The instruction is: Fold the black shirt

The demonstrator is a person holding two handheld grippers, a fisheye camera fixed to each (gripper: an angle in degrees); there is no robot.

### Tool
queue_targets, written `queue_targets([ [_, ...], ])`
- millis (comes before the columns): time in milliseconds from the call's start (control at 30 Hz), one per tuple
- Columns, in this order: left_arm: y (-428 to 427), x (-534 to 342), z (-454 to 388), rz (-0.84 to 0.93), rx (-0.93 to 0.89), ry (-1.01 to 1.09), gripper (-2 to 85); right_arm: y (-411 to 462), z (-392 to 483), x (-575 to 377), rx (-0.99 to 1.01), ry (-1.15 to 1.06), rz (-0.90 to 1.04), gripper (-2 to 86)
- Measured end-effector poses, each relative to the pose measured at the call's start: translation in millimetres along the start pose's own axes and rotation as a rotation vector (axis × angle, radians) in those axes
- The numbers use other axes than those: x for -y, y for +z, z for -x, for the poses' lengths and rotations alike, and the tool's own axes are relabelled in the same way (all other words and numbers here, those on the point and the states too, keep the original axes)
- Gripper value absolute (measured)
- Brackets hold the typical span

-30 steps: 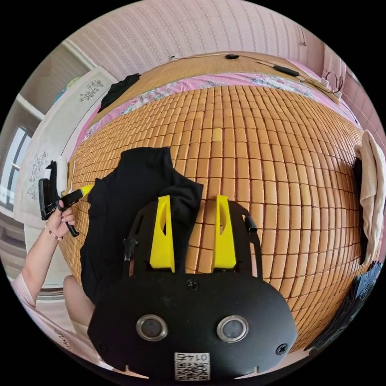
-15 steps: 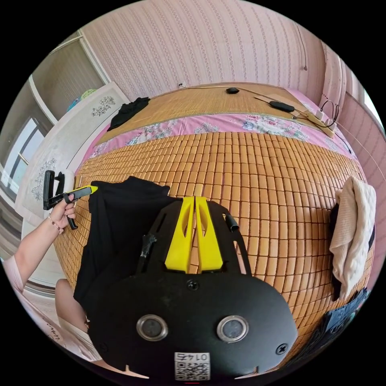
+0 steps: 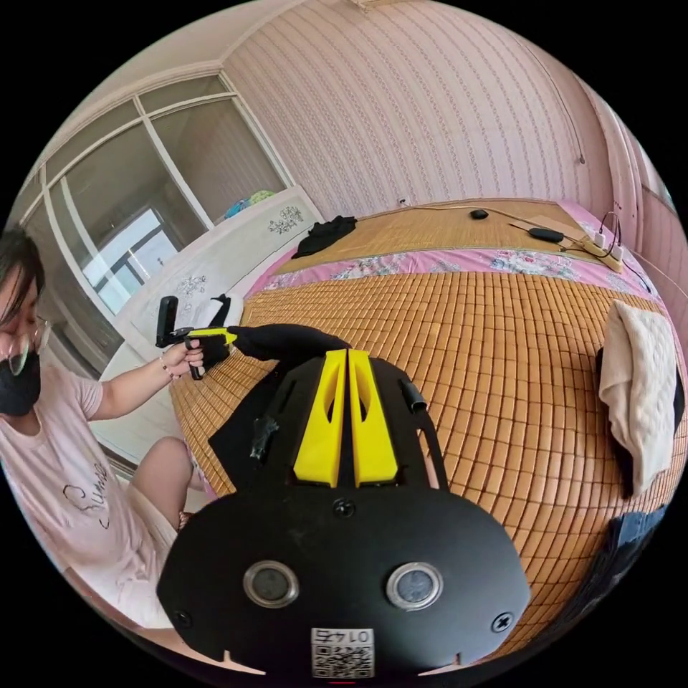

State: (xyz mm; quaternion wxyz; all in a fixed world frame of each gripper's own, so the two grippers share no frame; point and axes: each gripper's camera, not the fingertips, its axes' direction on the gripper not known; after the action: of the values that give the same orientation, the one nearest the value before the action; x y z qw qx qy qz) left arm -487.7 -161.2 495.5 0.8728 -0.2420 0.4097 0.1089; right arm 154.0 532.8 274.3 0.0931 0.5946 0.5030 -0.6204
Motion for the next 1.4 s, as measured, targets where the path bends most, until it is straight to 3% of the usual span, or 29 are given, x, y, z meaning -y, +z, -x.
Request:
queue_targets([
  [167,33.4,-147.7,-52.4,0.189,-0.017,-0.063,-0.4,18.8,2.4,-154.1,-0.015,0.234,0.255,-0.2],
  [267,46.8,-182.2,-68.2,0.181,0.067,-0.070,0.1,24.0,8.2,-196.0,-0.101,0.305,0.262,-0.2],
  [400,35.2,-187.7,-77.0,0.168,0.117,-0.072,1.9,9.1,15.7,-203.0,-0.153,0.329,0.246,0.1],
  [533,3.2,-178.3,-84.7,0.104,0.173,-0.083,0.9,1.3,55.0,-171.0,-0.228,0.140,0.199,1.9],
  [700,39.2,-147.5,-102.8,0.092,0.007,-0.072,4.4,67.3,96.2,-135.0,-0.165,-0.001,0.274,7.8],
  [833,99.9,-137.2,-112.3,0.231,0.009,-0.087,5.7,115.4,100.2,-137.9,-0.180,0.026,0.394,4.7],
  [1033,75.6,-157.4,-122.6,0.159,-0.024,-0.065,-0.1,59.5,137.6,-161.4,-0.041,-0.103,0.275,1.4],
  [1167,48.6,-196.4,-144.0,0.204,-0.168,0.000,0.7,42.0,164.3,-196.1,-0.030,-0.205,0.440,2.9],
  [1267,28.7,-225.9,-155.1,0.216,-0.042,0.077,3.6,24.7,162.0,-203.6,-0.073,-0.151,0.448,5.3],
  [1400,8.7,-238.9,-146.4,0.183,0.019,0.009,4.1,4.8,141.9,-192.2,-0.196,-0.008,0.320,6.7],
])
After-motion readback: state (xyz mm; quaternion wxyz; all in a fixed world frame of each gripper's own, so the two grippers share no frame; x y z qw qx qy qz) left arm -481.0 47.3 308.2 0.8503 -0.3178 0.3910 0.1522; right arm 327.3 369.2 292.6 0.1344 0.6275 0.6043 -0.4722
